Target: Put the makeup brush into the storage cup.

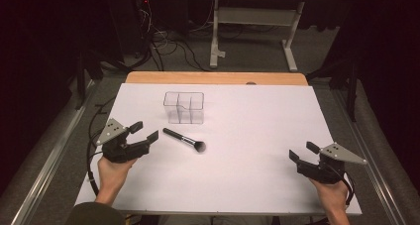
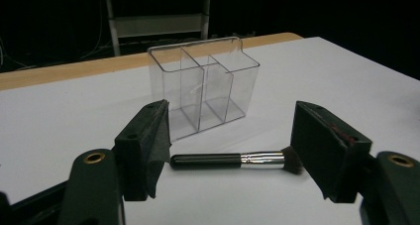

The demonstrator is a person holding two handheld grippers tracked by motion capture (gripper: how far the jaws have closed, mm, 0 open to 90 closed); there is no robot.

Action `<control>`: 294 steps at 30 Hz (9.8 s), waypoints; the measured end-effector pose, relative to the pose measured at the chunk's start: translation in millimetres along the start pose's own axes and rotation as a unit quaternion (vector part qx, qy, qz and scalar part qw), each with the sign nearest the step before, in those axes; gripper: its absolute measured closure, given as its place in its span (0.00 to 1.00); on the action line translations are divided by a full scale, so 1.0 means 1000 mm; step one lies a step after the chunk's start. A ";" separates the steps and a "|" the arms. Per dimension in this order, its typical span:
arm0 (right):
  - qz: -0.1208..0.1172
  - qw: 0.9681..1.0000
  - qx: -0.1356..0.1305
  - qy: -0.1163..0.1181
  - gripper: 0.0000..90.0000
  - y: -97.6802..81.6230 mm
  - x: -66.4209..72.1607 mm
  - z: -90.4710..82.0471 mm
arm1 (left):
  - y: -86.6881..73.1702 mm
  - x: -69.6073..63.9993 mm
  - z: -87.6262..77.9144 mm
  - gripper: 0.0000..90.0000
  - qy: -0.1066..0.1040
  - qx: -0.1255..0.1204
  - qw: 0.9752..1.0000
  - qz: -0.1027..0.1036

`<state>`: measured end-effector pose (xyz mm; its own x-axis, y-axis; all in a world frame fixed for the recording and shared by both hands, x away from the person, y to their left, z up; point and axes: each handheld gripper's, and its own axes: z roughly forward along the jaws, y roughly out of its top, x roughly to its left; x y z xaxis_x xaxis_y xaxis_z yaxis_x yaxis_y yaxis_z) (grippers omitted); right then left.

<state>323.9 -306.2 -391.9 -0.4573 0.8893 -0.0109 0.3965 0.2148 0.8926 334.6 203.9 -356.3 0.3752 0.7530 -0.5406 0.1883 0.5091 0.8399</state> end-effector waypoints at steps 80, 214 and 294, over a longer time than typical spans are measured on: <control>-0.006 1.000 -0.003 0.011 0.33 0.000 0.002 0.000 | -0.008 -0.050 0.091 0.35 -0.039 0.052 0.998 -0.001; -0.011 1.000 0.008 0.006 0.34 0.000 0.004 0.001 | -0.039 -0.048 0.131 0.37 0.053 0.387 0.906 0.163; -0.013 1.000 0.016 0.011 0.35 -0.001 0.005 0.003 | -0.094 -0.019 0.143 0.31 0.052 0.478 0.847 0.225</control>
<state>323.5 -301.1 -393.8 -0.4855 0.8739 -0.0242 0.4084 0.2512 0.8776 439.5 82.5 -418.0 0.5319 0.8389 -0.1152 0.7157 -0.3726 0.5907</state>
